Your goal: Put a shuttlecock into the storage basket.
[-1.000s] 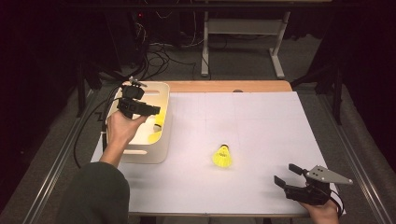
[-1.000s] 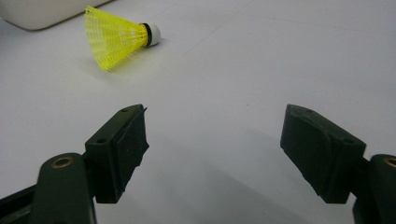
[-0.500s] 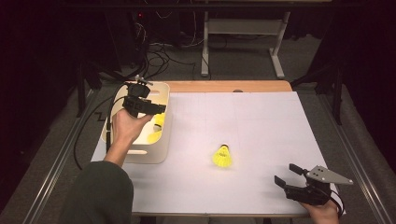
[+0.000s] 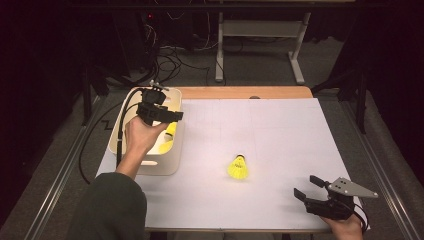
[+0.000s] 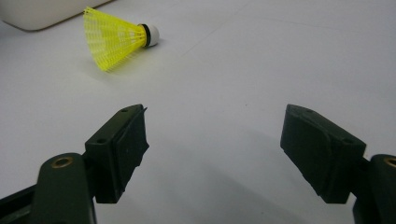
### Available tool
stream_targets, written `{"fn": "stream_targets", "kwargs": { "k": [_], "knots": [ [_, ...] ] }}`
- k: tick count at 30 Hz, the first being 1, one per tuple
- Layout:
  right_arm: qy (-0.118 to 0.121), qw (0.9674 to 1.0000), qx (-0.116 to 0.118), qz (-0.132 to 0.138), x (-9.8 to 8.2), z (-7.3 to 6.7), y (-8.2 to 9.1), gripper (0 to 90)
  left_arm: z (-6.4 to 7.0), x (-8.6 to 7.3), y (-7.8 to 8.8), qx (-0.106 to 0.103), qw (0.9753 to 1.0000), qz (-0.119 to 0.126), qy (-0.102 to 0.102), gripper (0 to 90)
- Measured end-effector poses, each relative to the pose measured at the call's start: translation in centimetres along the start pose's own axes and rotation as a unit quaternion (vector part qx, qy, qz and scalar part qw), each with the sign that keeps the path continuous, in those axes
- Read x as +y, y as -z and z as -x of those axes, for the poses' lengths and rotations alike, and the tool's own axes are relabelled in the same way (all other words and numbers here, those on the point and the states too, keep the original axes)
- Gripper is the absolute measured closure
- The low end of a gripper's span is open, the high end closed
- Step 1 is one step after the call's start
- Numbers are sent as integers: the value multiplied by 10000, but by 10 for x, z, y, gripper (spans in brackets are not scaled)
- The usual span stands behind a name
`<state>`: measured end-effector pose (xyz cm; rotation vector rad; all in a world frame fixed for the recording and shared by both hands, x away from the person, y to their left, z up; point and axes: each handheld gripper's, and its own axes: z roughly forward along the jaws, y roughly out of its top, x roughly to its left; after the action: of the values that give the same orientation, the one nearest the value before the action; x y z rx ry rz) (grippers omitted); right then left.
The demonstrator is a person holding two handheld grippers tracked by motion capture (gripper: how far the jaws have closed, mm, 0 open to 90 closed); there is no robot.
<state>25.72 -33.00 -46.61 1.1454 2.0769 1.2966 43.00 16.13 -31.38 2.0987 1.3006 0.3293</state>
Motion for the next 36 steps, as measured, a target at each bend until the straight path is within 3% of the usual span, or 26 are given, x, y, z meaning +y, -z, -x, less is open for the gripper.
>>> {"fn": "stream_targets", "kwargs": {
  "k": [36],
  "knots": [
    [2,10000,27,27,0,1,0,230,40,14,-15,-248,9991,23,-337,387]
  ]
}}
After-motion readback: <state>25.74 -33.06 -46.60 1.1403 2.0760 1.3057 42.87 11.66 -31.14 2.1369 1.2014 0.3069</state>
